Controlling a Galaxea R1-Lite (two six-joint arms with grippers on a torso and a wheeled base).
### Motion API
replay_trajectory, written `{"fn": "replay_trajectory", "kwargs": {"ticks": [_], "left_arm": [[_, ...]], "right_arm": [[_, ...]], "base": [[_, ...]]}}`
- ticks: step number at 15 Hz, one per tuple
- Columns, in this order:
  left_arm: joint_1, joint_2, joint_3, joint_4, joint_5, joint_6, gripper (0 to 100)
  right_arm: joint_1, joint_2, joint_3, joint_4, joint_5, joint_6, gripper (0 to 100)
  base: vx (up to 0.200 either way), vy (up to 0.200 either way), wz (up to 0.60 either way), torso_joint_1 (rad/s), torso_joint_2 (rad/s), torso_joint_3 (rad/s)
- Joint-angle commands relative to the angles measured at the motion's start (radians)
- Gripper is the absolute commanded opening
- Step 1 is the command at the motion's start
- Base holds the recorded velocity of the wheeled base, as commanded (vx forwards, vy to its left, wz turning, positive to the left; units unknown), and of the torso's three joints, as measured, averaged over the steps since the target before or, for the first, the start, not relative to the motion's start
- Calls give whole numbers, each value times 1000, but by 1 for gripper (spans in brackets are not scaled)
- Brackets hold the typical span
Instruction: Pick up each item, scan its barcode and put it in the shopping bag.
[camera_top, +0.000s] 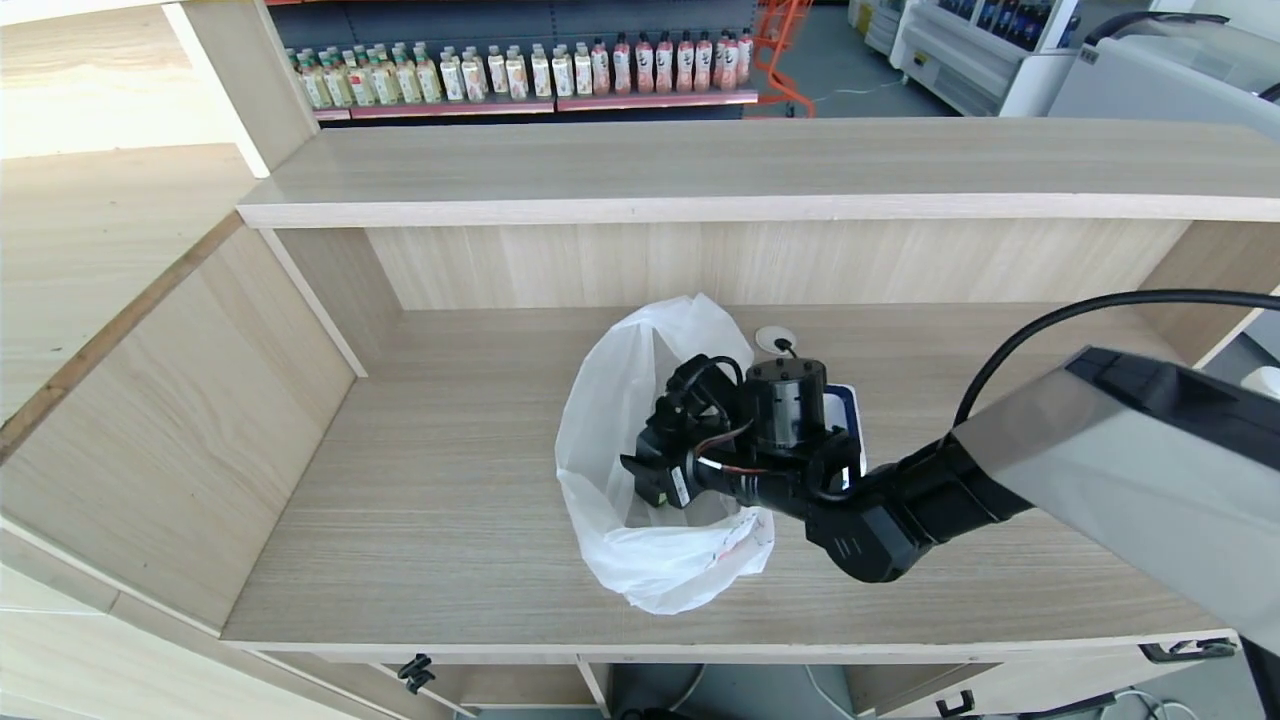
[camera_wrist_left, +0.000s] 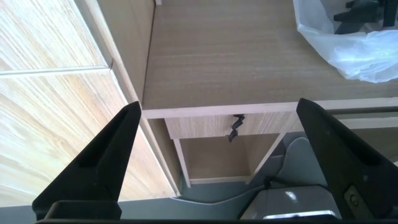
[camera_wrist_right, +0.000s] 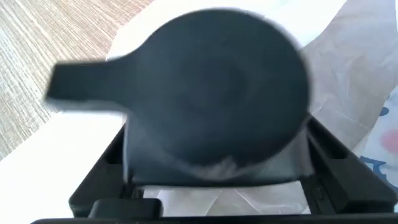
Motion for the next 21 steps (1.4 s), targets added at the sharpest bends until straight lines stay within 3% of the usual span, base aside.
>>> {"fn": "replay_trajectory", "kwargs": {"ticks": [1, 3, 6, 11, 15, 18, 21], "left_arm": [[0, 2, 0, 0, 0, 0, 100], [0, 2, 0, 0, 0, 0, 100], [0, 2, 0, 0, 0, 0, 100], [0, 2, 0, 0, 0, 0, 100], [0, 2, 0, 0, 0, 0, 100], [0, 2, 0, 0, 0, 0, 100], [0, 2, 0, 0, 0, 0, 100]], "right_arm": [[1, 13, -7, 0, 1, 0, 100], [-8, -16, -13, 2, 36, 38, 100], [-49, -144, -1, 12, 71, 250, 100], [-98, -523, 28, 311, 73, 546, 100], [-129, -691, 160, 397, 51, 544, 100], [-200, -791, 358, 397, 25, 506, 100], [-226, -816, 406, 396, 24, 503, 100]], "base": [[0, 0, 0, 0, 0, 0], [0, 0, 0, 0, 0, 0], [0, 0, 0, 0, 0, 0], [0, 0, 0, 0, 0, 0], [0, 0, 0, 0, 0, 0], [0, 0, 0, 0, 0, 0], [0, 0, 0, 0, 0, 0]]}}
